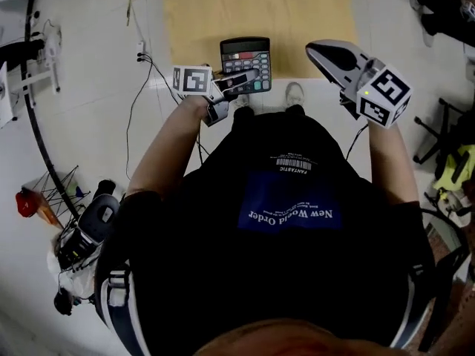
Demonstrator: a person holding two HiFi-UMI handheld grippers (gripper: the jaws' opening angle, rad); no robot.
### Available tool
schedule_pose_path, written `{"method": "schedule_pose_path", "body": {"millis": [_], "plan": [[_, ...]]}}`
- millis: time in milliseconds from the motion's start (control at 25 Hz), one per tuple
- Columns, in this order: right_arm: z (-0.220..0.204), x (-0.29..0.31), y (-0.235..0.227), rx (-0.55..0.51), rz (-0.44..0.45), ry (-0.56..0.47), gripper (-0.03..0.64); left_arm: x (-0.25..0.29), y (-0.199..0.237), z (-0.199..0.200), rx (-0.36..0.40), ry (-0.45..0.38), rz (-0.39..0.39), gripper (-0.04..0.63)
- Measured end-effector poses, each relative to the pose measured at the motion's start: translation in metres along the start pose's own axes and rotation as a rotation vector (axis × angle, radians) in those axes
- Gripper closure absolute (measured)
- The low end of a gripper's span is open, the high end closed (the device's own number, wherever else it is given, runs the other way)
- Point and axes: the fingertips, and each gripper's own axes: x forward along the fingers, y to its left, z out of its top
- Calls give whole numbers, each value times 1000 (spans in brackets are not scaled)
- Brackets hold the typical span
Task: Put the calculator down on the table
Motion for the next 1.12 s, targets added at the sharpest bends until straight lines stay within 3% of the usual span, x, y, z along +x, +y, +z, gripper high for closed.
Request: {"method": "schedule_pose_path", "body": {"millis": [160, 280, 400, 640, 880, 1120], "plan": [[-14, 18, -22, 68, -27, 37, 629, 26, 43, 22, -18, 59, 22, 508], [-21, 34, -21, 134, -1, 30, 629, 34, 59, 21, -39, 65, 49, 508], [-24, 52, -14, 135, 45, 39, 629, 40, 71, 14, -53, 104, 106, 508], [-33, 70, -5, 164, 102, 43, 630, 41, 79, 17, -83, 131, 170, 506], [-44, 57, 0, 231, 102, 24, 629, 42, 84, 19, -99, 127, 316, 460], [-48, 52, 3, 258, 103, 18, 629, 40, 84, 20, -39, 173, 422, 418]]}}
